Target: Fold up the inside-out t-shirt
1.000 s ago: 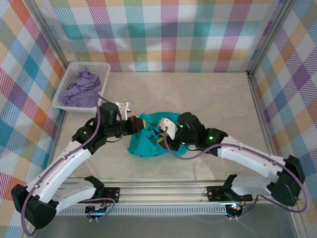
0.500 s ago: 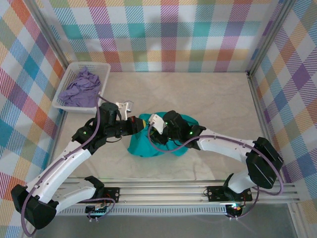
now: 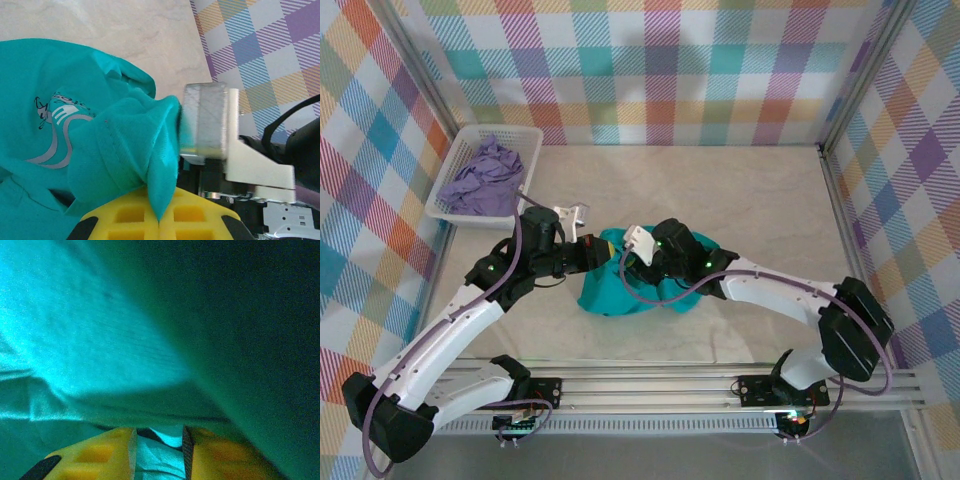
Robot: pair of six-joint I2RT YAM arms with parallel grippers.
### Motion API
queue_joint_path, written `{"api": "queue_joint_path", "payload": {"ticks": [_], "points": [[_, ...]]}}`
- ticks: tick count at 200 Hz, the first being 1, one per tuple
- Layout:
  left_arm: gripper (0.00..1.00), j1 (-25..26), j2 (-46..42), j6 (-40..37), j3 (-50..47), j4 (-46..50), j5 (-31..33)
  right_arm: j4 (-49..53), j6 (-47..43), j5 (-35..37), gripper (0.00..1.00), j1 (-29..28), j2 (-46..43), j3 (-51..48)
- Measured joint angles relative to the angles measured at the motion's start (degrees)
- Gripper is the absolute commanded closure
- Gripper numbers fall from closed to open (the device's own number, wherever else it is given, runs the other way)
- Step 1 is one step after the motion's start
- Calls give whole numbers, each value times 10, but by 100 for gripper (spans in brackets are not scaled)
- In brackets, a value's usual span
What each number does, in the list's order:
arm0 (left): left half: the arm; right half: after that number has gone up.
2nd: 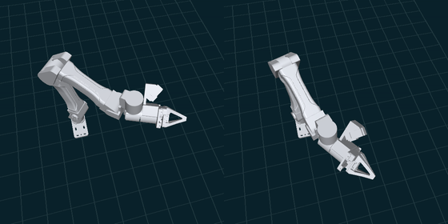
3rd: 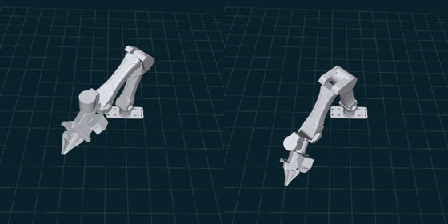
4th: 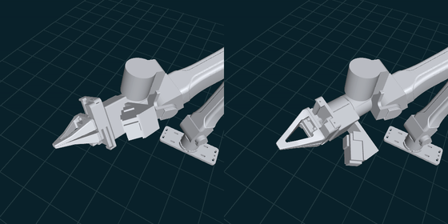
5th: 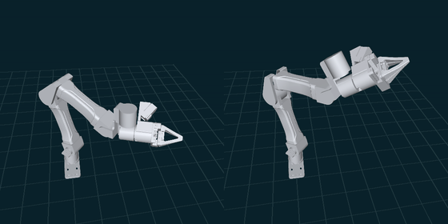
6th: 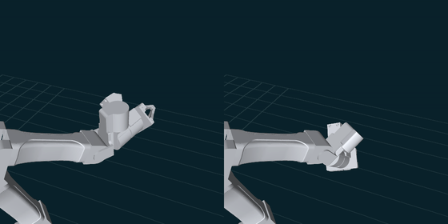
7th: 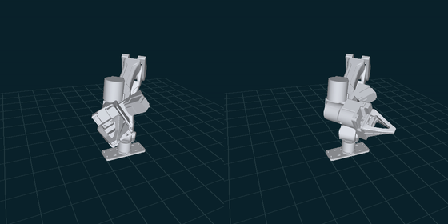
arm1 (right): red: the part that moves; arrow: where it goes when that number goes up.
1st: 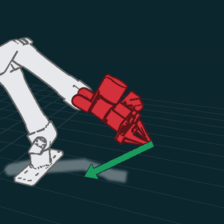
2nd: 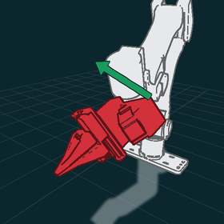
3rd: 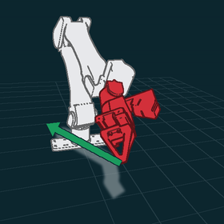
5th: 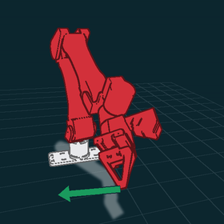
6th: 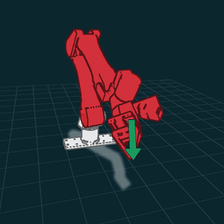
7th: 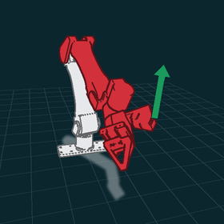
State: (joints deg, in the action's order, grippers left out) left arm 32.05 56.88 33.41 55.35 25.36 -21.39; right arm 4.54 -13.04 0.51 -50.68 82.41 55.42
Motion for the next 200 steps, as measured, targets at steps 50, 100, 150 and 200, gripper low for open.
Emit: {"api": "queue_joint_path", "payload": {"ticks": [50, 100, 150, 200], "points": [[100, 0, 0, 0, 0, 0, 0, -9, -1, -28, 69, 5, 7, 1], [100, 0, 0, 0, 0, 0, 1, -20, 2, -68, 92, 5, 29, 12], [100, -4, 6, -4, 0, 0, 22, -13, 15, -150, 100, 15, -5, 2], [100, -9, 11, -30, 0, -1, 96, 0, 94, -276, 100, 103, -123, -7]]}}
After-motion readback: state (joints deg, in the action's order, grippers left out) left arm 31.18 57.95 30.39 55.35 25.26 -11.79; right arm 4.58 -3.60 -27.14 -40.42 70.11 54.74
